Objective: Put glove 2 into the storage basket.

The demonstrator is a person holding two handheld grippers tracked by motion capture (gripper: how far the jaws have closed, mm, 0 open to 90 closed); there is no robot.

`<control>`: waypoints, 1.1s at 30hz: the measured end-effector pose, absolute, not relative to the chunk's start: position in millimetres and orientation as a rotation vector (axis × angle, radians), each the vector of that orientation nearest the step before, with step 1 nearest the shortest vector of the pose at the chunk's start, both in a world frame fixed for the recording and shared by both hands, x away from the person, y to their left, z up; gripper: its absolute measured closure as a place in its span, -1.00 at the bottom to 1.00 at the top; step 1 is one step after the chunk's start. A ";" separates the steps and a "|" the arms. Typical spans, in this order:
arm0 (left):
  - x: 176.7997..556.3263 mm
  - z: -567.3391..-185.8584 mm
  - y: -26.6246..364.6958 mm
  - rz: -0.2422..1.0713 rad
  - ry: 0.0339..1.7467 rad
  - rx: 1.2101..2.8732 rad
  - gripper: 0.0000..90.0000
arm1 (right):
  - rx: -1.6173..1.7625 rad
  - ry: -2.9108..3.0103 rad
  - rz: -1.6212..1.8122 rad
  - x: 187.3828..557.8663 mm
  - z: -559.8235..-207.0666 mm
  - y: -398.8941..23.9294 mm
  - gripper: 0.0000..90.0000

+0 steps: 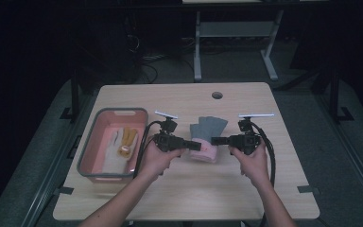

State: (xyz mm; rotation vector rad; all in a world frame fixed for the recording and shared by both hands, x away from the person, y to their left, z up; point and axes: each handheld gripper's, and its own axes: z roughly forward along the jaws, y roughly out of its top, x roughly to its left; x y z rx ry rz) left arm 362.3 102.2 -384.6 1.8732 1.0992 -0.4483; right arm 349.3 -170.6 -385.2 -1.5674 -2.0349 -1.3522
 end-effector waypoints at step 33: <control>365.5 -366.6 157.3 -0.395 1.134 1.855 0.47 | -1.465 -2.091 -1.318 371.1 -367.3 -116.3 0.68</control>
